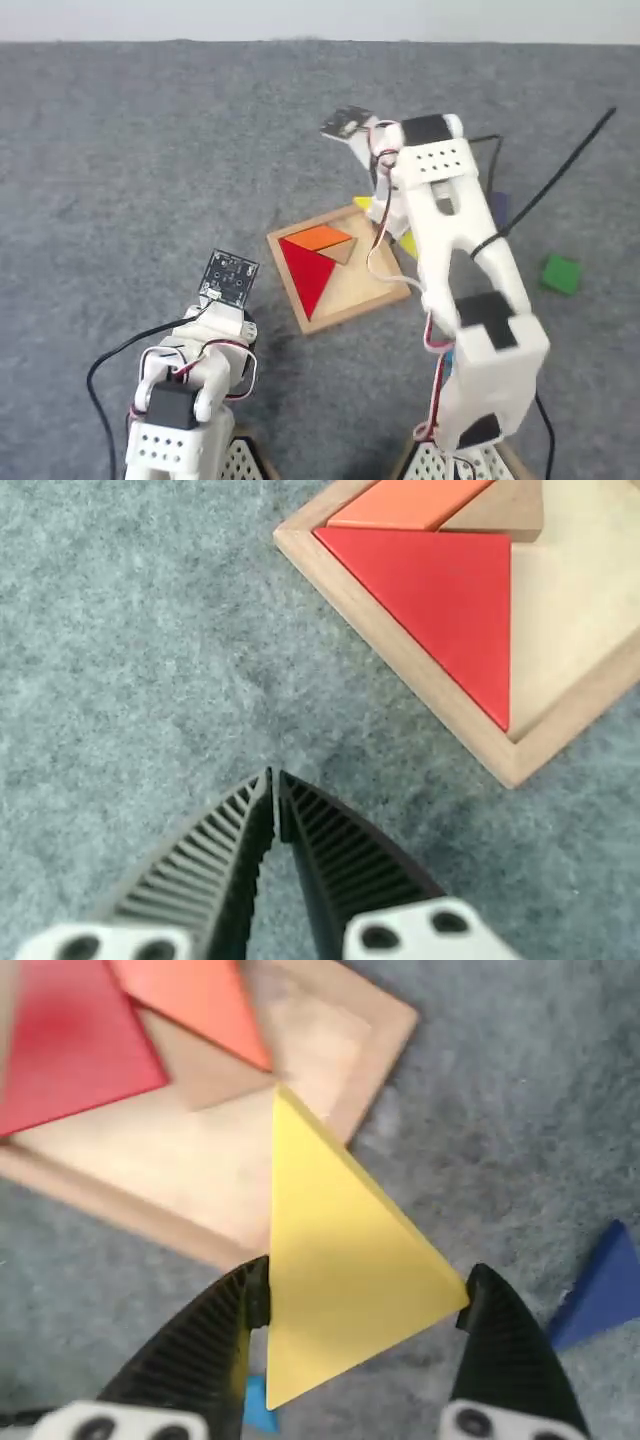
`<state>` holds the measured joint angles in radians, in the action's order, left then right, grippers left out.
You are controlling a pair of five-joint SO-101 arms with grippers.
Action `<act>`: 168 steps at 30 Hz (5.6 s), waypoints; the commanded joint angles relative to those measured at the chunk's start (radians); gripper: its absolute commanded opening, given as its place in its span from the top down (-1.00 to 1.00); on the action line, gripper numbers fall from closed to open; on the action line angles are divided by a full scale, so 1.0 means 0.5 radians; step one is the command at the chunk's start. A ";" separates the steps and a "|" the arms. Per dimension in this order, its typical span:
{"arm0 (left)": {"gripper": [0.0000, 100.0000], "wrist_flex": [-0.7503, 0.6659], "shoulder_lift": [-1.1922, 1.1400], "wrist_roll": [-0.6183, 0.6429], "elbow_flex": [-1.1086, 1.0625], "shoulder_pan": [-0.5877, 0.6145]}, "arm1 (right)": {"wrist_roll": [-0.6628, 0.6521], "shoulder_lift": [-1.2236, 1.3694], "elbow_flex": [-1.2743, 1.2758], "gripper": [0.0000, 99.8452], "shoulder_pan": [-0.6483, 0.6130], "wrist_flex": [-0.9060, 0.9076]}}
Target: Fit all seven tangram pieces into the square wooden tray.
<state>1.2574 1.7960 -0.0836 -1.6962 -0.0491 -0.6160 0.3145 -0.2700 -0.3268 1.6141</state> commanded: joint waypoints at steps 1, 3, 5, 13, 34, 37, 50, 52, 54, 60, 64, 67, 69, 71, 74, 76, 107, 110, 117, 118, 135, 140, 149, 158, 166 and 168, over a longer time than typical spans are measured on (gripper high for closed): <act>0.97 0.009 0.043 0.009 0.023 0.009 | 0.012 -0.468 0.245 0.62 -0.250 0.057; 0.97 0.009 0.043 0.009 0.023 0.009 | -0.015 -0.674 0.519 0.62 -0.382 -0.060; 0.97 0.009 0.043 0.009 0.023 0.009 | -0.138 -0.888 0.847 0.61 -0.474 -0.232; 0.97 0.009 0.043 0.009 0.023 0.009 | -0.319 -1.134 1.430 0.61 -0.382 -0.646; 0.97 0.009 0.043 0.009 0.023 0.009 | -0.715 -0.044 0.672 0.62 -0.456 -0.618; 0.97 0.009 0.043 0.009 0.023 0.009 | -0.822 -0.035 0.703 0.61 -0.474 -0.609; 0.97 0.009 0.043 0.009 0.023 0.009 | -1.366 -0.063 0.878 0.62 -0.563 -0.588; 0.97 0.009 0.043 0.009 0.023 0.009 | -1.418 -0.063 0.862 0.62 -0.597 -0.529; 0.97 0.009 0.043 0.009 0.023 0.009 | -1.433 -0.063 0.862 0.62 -0.618 -0.493; 0.97 0.009 0.043 0.009 0.023 0.009 | -1.424 -0.063 0.862 0.61 -0.634 -0.474; 0.97 0.009 0.043 0.009 0.023 0.009 | -1.304 -0.063 0.859 0.58 -0.634 -0.477; 0.97 0.009 0.043 0.009 0.023 0.009 | -1.255 -0.063 0.859 0.45 -0.634 -0.474; 0.97 0.009 0.043 0.009 0.023 0.009 | -1.255 -0.063 0.859 0.36 -0.634 -0.474; 0.97 0.009 0.043 0.009 0.023 0.009 | -1.255 -0.063 0.859 0.30 -0.634 -0.474; 0.97 0.009 0.043 0.009 0.023 0.009 | -1.264 -0.063 0.859 0.30 -0.634 -0.468; 0.97 0.009 0.043 0.009 0.023 0.009 | -1.264 -0.066 0.850 0.30 -0.624 -0.459; 0.97 0.009 0.043 0.009 0.023 0.009 | 0.552 -0.011 0.500 0.85 -0.118 -0.855; 0.97 0.009 0.043 0.009 0.023 0.009 | 0.632 0.063 0.534 0.83 -0.109 -0.947; 0.97 0.009 0.043 0.009 0.023 0.009 | 0.733 0.207 0.543 0.83 -0.057 -0.990; 0.97 0.009 0.043 0.009 0.023 0.009 | 0.736 0.226 0.546 0.83 -0.057 -0.980; 0.97 0.009 0.043 0.009 0.023 0.009 | 0.789 -0.364 1.501 0.84 -0.060 -1.290; 0.97 0.009 0.043 0.009 0.023 0.009 | 0.865 -0.726 1.660 0.83 -0.054 -1.343; 0.97 0.009 0.043 0.009 0.023 0.009 | 0.850 -1.339 1.817 0.79 0.416 -1.030; 0.97 0.009 0.043 0.009 0.023 0.009 | 0.736 -1.379 1.817 0.41 1.201 -1.008; 0.97 0.009 0.043 0.009 0.023 0.009 | 1.123 -1.057 1.728 0.40 1.410 -1.254; 0.97 0.009 0.043 0.009 0.023 0.009 | 1.129 -0.937 1.593 0.40 1.413 -1.192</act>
<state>1.2574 1.7960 -0.0836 -1.6962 -0.0491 -0.0913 -0.2302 0.6414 0.3621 1.0203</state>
